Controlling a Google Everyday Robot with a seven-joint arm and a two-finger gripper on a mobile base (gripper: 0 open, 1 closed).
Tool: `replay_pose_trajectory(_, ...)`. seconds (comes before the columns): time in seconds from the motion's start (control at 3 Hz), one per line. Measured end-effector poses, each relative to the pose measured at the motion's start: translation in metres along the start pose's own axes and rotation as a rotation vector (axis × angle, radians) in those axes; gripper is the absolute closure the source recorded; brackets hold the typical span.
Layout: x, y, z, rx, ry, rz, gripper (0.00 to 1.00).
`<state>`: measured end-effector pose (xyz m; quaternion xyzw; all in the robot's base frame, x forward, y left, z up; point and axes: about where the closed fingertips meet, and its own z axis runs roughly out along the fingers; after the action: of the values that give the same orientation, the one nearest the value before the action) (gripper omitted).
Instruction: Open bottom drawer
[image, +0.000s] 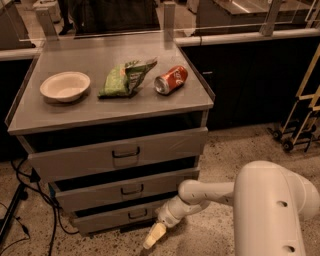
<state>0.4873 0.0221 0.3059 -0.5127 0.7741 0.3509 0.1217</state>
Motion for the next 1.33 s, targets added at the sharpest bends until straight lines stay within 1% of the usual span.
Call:
replay_pose_trajectory(0.33,0.001,-0.017,0.004,0.022,-0.011,0.009,0.0)
replay_pose_trajectory(0.67,0.002,-0.038,0.014,0.042,-0.014,0.018,0.0)
replay_pose_trajectory(1.0,0.003,-0.079,0.032,0.08,-0.019,0.036,0.0)
replay_pose_trajectory(1.33,0.002,-0.08,0.032,0.082,-0.021,0.036,0.0)
